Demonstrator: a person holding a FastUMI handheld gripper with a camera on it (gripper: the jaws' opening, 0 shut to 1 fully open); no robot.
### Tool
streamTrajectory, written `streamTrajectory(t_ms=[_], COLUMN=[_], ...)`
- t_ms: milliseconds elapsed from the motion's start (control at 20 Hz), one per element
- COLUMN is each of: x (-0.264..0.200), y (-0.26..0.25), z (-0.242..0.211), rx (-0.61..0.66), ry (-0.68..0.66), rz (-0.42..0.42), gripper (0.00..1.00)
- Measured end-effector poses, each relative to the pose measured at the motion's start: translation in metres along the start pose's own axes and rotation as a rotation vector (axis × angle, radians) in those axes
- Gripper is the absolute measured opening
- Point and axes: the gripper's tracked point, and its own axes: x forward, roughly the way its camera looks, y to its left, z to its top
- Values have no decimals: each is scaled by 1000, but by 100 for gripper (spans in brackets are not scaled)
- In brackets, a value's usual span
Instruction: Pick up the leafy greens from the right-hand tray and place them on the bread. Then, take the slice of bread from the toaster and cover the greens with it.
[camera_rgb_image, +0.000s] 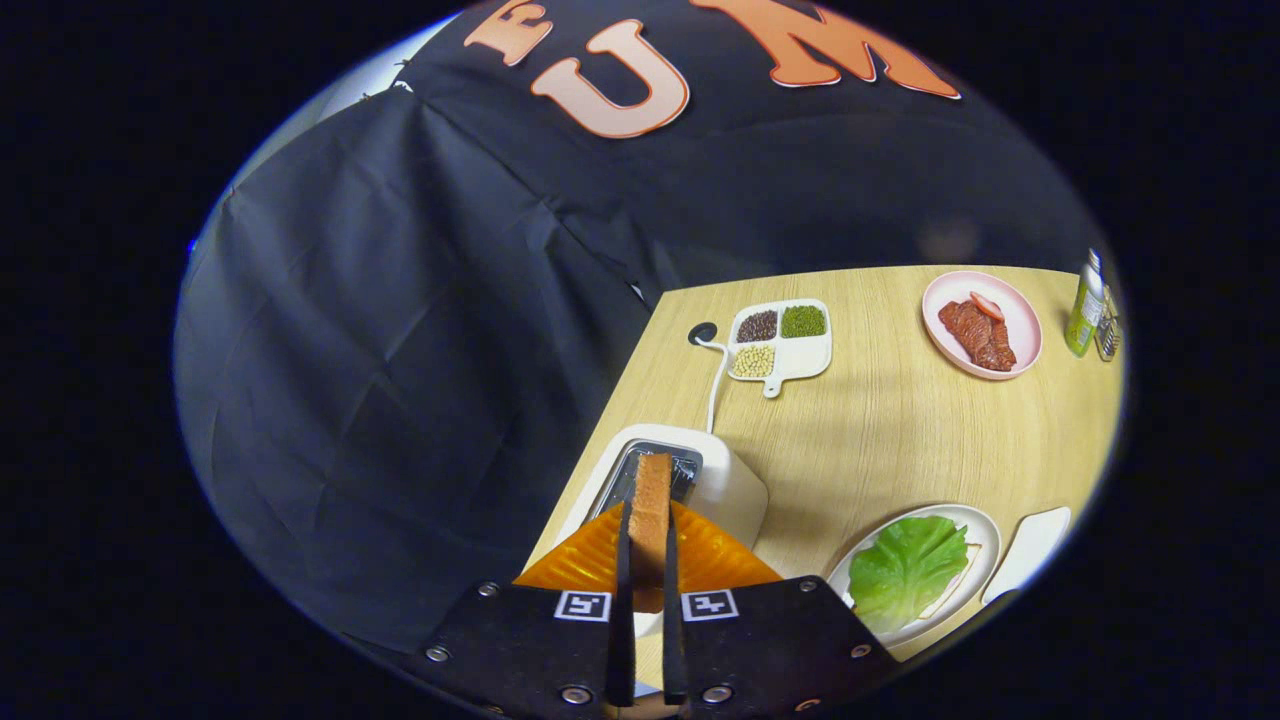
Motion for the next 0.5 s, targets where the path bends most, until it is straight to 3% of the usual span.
streamTrajectory(t_ms=[200, 500], x=[-28, -54], y=[-12, -42], z=[1, -1], rx=[31, 39], ry=[-34, -85], rz=[50, 59], gripper=[11, 11])
